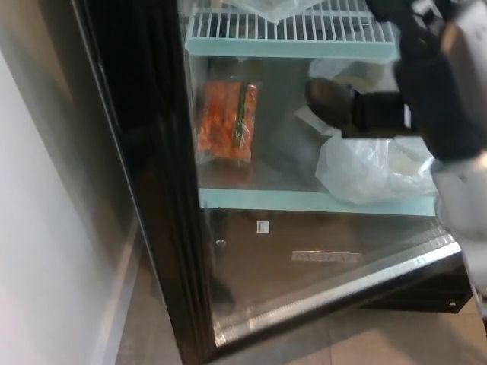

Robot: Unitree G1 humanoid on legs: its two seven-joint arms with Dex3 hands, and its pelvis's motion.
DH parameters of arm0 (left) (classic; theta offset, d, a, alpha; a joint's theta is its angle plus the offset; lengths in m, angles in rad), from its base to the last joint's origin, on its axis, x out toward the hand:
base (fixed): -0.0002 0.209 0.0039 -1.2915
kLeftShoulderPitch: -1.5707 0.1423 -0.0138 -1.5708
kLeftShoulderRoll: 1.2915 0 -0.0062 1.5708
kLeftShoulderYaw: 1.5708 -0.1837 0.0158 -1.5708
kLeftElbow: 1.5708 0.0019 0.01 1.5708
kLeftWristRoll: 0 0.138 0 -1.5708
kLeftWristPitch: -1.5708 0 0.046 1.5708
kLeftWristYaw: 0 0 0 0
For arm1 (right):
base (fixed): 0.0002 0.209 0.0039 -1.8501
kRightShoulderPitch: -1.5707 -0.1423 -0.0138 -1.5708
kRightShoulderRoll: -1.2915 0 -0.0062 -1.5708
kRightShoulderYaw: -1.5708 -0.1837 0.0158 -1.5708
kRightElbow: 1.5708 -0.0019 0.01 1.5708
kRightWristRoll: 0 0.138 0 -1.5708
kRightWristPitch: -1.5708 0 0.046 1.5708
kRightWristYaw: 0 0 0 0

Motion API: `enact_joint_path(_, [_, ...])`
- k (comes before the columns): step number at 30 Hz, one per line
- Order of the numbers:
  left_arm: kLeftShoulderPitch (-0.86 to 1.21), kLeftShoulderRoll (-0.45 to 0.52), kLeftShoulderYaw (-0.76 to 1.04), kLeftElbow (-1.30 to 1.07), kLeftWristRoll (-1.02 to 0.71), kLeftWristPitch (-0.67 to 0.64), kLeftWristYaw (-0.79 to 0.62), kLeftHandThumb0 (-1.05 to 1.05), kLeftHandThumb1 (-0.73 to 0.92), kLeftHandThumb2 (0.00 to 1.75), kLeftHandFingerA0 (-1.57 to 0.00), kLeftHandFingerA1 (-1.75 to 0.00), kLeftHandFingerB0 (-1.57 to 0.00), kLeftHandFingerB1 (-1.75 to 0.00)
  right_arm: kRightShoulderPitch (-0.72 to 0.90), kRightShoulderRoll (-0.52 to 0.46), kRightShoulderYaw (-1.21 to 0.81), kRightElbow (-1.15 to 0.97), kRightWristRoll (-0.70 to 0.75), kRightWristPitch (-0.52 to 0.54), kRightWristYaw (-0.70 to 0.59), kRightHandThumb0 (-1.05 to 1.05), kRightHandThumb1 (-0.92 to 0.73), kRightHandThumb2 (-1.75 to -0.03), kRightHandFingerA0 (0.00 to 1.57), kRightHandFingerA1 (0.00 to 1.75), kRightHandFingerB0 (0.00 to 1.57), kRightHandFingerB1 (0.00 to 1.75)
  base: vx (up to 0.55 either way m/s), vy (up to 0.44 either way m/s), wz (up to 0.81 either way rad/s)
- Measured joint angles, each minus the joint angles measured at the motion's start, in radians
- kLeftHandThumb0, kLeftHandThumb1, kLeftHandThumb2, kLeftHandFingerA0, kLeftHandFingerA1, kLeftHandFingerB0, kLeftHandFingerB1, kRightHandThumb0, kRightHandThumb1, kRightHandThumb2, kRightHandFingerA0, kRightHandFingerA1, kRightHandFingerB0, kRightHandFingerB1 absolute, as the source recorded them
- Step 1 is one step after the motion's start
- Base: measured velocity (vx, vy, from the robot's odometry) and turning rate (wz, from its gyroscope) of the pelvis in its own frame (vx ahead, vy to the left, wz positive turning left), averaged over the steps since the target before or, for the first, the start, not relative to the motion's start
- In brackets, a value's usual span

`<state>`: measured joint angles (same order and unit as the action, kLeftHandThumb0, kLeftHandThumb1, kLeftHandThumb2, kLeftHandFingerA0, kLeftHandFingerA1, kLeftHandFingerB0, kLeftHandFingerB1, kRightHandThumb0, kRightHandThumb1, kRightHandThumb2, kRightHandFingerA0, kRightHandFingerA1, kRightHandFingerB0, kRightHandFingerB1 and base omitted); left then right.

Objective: The robot stands in front of a refrigerator with an opened door and closes the door by swing its right hand at the door

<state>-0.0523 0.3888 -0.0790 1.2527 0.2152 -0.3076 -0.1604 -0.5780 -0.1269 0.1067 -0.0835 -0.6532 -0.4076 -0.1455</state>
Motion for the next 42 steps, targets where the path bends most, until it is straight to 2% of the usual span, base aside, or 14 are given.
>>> enact_joint_path(1, [0.005, -0.007, 0.000, -0.007, 0.000, -0.007, -0.003, -0.73, 0.80, 0.65, -0.34, -0.36, -0.33, -0.32, -0.022, -0.003, 0.011, 0.045, -0.010, 0.004, -0.002, -0.69, -0.68, -1.02, 0.02, 0.31, 0.05, 0.32, 0.00, 0.000, 0.00])
enact_joint_path(4, [0.020, -0.028, -0.001, -0.029, -0.001, -0.025, -0.011, -0.73, 0.80, 0.65, -0.34, -0.36, -0.33, -0.32, -0.069, -0.011, 0.044, 0.159, -0.033, 0.022, -0.004, -0.69, -0.68, -1.02, 0.02, 0.31, 0.05, 0.32, 0.00, 0.000, 0.00])
enact_joint_path(6, [0.031, -0.042, -0.001, -0.041, -0.002, -0.035, -0.017, -0.68, 0.79, 0.64, -0.31, -0.37, -0.30, -0.32, -0.094, -0.017, 0.063, 0.232, -0.048, 0.037, -0.004, -0.78, -0.71, -1.02, 0.04, 0.26, 0.11, 0.31, 0.00, 0.000, 0.00])
enact_joint_path(7, [0.037, -0.051, 0.000, -0.049, -0.003, -0.042, -0.023, -0.69, 0.79, 0.64, -0.34, -0.35, -0.32, -0.32, -0.112, -0.020, 0.079, 0.287, -0.058, 0.049, -0.003, -0.71, -0.67, -1.01, 0.01, 0.32, 0.07, 0.36, 0.00, 0.000, 0.00])
enact_joint_path(9, [0.046, -0.062, 0.001, -0.061, -0.004, -0.048, -0.031, -0.68, 0.80, 0.65, -0.33, -0.35, -0.32, -0.32, -0.139, -0.021, 0.101, 0.363, -0.071, 0.065, -0.002, -0.72, -0.68, -1.01, 0.02, 0.35, 0.08, 0.39, 0.00, 0.000, 0.00])
enact_joint_path(15, [0.070, -0.086, 0.001, -0.093, -0.005, -0.071, -0.053, -0.68, 0.79, 0.64, -0.31, -0.36, -0.31, -0.32, -0.233, -0.022, 0.176, 0.593, -0.107, 0.118, 0.000, -0.80, -0.72, -1.02, 0.02, 0.32, 0.14, 0.38, 0.00, 0.000, 0.00])
enact_joint_path(21, [0.078, -0.089, 0.001, -0.122, -0.006, -0.091, -0.075, -0.68, 0.81, 0.64, -0.32, -0.36, -0.31, -0.32, -0.333, -0.022, 0.256, 0.851, -0.138, 0.179, 0.008, -0.75, -0.68, -1.00, 0.03, 0.35, 0.12, 0.39, 0.00, 0.000, 0.00])
enact_joint_path(24, [0.085, -0.089, 0.001, -0.139, -0.010, -0.106, -0.088, -0.70, 0.82, 0.65, -0.33, -0.37, -0.32, -0.32, -0.364, -0.023, 0.289, 0.961, -0.148, 0.209, 0.010, -0.70, -0.68, -1.01, 0.05, 0.38, 0.05, 0.39, 0.00, 0.000, 0.00])
enact_joint_path(29, [0.120, -0.080, 0.006, -0.156, -0.020, -0.145, -0.102, -0.70, 0.82, 0.65, -0.33, -0.37, -0.32, -0.32, -0.256, -0.056, 0.312, 0.992, -0.142, 0.220, 0.006, -0.70, -0.68, -1.01, 0.05, 0.38, 0.05, 0.39, 0.00, 0.000, 0.00])
enact_joint_path(30, [0.131, -0.078, 0.008, -0.156, -0.023, -0.153, -0.105, -0.71, 0.83, 0.65, -0.33, -0.35, -0.31, -0.31, -0.217, -0.063, 0.317, 0.988, -0.141, 0.221, 0.007, -0.35, -0.53, -1.08, 0.00, 0.48, 0.00, 0.46, 0.00, 0.000, 0.00])
enact_joint_path(38, [0.182, -0.077, 0.021, -0.177, -0.034, -0.171, -0.107, -0.65, 0.82, 0.65, -0.29, -0.33, -0.29, -0.31, 0.063, -0.080, 0.280, 0.851, -0.089, 0.176, 0.005, -0.35, -0.51, -1.08, 0.00, 0.47, 0.00, 0.47, 0.00, -0.001, 0.01])
enact_joint_path(40, [0.206, -0.075, 0.027, -0.184, -0.037, -0.178, -0.107, -0.68, 0.83, 0.66, -0.33, -0.33, -0.32, -0.31, 0.180, -0.083, 0.261, 0.804, -0.065, 0.154, 0.005, -0.35, -0.52, -1.08, 0.00, 0.47, 0.00, 0.47, 0.00, 0.000, 0.00])
enact_joint_path(41, [0.211, -0.075, 0.029, -0.186, -0.037, -0.180, -0.107, -0.67, 0.83, 0.65, -0.32, -0.34, -0.32, -0.32, 0.213, -0.083, 0.253, 0.796, -0.058, 0.146, 0.005, -0.70, -0.85, -0.65, 0.24, 0.33, 0.15, 0.27, 0.00, 0.000, 0.00])
enact_joint_path(42, [0.219, -0.074, 0.031, -0.189, -0.038, -0.184, -0.106, -0.67, 0.83, 0.65, -0.32, -0.34, -0.32, -0.32, 0.270, -0.083, 0.239, 0.788, -0.044, 0.132, 0.005, -0.70, -0.85, -0.65, 0.24, 0.33, 0.15, 0.27, 0.00, 0.000, 0.00])
